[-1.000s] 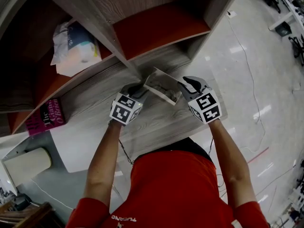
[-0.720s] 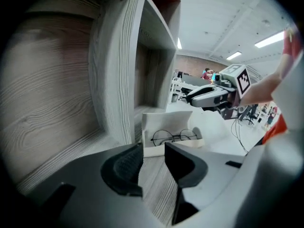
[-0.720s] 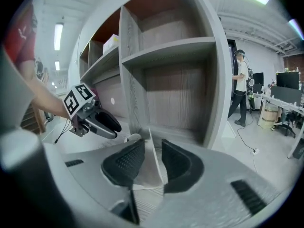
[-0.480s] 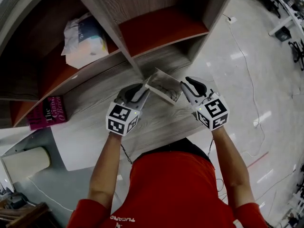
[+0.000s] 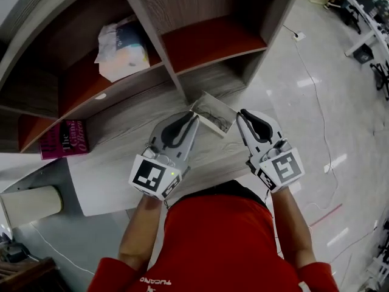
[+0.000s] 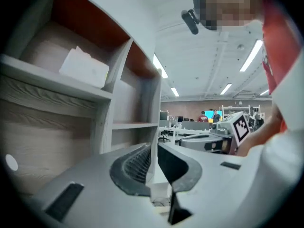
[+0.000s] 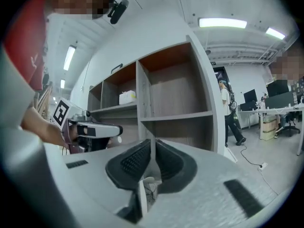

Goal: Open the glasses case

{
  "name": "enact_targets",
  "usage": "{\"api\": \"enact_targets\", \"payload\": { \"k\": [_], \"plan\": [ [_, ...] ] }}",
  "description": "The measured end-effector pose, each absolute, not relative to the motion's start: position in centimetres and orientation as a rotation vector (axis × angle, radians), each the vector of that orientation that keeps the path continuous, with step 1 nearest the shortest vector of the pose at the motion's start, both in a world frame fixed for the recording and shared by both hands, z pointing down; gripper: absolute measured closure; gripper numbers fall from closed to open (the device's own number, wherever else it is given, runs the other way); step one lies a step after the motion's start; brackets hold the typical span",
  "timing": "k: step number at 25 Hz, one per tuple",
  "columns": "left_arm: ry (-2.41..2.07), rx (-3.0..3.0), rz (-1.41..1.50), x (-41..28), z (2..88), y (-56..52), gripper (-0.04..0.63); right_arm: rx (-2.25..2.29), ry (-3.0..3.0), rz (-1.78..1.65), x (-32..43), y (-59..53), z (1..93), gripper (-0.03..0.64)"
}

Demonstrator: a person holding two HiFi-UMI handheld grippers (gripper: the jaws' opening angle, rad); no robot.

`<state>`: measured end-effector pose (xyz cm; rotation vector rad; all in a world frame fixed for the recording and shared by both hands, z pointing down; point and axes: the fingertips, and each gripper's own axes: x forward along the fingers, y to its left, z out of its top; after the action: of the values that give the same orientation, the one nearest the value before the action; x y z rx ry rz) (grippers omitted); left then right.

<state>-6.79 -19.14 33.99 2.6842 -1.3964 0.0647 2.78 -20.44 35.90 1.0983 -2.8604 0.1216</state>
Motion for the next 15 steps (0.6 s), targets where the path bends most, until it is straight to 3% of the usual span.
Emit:
{"api": "enact_targets", "payload": {
  "k": [15],
  "plan": [
    [-1.503,2.814,0.01,-5.5,29.1,-15.5,0.581,1.122,-2.996,-0.054,1.9,-15.7,29.1,0.612]
  ]
}}
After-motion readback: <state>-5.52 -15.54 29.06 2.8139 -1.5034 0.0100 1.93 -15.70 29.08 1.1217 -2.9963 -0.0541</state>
